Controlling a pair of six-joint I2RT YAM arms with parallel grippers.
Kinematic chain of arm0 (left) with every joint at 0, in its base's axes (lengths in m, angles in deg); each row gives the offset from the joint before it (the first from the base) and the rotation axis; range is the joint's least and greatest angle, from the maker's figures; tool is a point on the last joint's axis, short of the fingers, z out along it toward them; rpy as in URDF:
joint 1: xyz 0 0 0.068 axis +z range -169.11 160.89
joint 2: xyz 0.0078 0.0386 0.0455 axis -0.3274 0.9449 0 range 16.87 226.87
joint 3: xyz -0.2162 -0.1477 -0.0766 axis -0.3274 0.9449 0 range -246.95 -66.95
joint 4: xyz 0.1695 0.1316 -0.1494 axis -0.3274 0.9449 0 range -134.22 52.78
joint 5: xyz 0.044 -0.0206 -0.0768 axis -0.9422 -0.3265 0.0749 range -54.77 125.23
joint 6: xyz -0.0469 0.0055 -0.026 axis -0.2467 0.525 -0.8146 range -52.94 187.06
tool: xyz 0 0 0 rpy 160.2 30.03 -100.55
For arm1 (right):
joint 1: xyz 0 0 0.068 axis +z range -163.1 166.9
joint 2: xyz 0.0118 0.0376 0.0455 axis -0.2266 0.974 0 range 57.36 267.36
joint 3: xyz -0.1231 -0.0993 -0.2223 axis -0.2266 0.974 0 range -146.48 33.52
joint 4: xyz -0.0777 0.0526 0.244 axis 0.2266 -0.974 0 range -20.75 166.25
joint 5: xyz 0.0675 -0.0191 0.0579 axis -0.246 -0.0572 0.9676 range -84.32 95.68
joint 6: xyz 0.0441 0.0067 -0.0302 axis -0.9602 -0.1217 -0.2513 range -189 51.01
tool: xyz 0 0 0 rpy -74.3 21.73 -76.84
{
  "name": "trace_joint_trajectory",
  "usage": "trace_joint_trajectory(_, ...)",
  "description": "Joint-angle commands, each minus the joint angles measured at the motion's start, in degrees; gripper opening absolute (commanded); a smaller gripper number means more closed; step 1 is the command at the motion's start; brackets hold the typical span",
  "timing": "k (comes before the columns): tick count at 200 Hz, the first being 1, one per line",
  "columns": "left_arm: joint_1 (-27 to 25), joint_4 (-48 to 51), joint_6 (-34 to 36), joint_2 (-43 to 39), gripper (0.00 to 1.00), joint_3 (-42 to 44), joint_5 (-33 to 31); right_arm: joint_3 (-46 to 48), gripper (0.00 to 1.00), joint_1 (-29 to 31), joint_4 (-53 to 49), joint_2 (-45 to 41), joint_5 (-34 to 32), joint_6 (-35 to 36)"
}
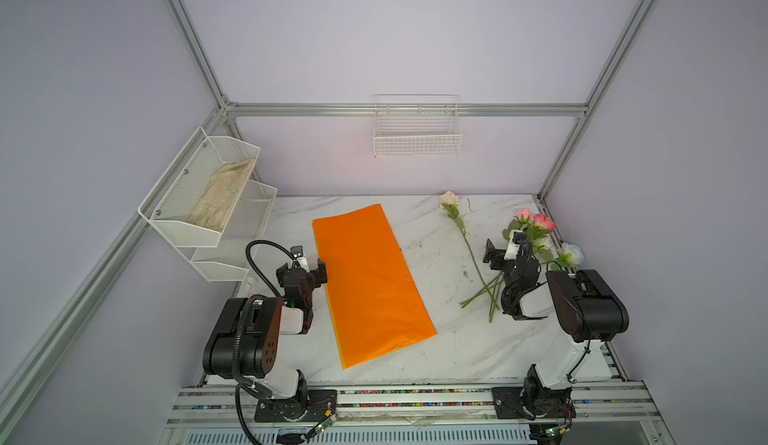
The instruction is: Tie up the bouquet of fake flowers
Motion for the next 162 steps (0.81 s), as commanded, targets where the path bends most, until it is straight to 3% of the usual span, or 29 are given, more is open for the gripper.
trace_joint_trajectory(1,-0.25,-3.15,0.20,-0.04,1.00,-1.49,-0.75,-0.79,0.97,0.14,1.37,-0.46,0.31,1.08)
trace_joint_trajectory(116,-0.19,-2.77,0.65,-0.09,1.00,-1.68,0.62,-1.05,0.97,0.12,1.17,-0.26,-0.77,0.53)
trace_joint_trajectory(162,-0.20,-8.27,1.12,-0.46,1.00,1.41,2.02,-0.76,0.97,0.12,1.57,-0.50,-1.37,0.45)
